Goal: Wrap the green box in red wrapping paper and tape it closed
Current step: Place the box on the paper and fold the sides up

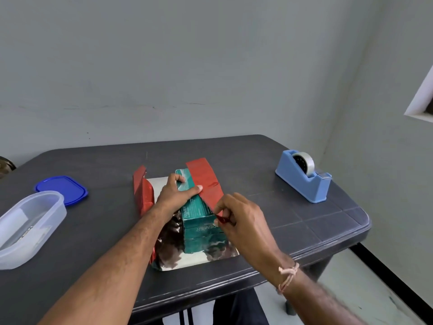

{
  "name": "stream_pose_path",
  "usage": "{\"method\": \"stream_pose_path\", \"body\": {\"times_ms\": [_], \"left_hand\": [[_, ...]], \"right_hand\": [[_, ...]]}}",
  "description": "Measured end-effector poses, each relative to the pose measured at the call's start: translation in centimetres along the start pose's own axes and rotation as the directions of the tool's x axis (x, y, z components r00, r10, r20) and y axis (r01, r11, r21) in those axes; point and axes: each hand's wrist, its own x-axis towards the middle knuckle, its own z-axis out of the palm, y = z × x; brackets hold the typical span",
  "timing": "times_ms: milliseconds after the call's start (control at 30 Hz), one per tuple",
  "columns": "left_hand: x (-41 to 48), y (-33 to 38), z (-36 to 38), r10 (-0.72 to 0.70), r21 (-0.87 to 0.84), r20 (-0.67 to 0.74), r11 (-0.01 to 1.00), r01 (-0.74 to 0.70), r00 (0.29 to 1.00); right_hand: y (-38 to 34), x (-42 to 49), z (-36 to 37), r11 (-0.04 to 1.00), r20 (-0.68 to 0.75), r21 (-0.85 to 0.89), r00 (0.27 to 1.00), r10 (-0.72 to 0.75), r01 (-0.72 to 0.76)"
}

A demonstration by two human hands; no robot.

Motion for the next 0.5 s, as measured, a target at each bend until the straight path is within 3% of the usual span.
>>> {"method": "stream_pose_path", "body": {"times_ms": [67,200,400,500], "left_hand": [[0.0,0.0,0.1,-0.001,0.001,-0.003,1.000,0.001,1.000],[-0.1,0.1,0.1,0.002,-0.034,0.013,0.999,-0.002,1.000],[-0.3,0.3,0.2,0.008,0.003,-0.004,1.000,-0.008,1.000],[-0.3,0.3,0.2,0.008,-0.011,0.007,1.000,-0.007,1.000]], "right_hand": [[-0.4,-0.6,0.0,1.000,-0.001,0.018,1.000,-0.014,0.014],[0.2,-0.7,-0.3,0.989,-0.023,-0.147,0.999,0.031,-0.035],[0.4,-1.4,-0.1,0.988,0.006,0.008,0.988,-0.154,0.154],[0.9,-1.1,-0.7,0.995,-0.003,0.037,0.996,-0.091,0.091]]}}
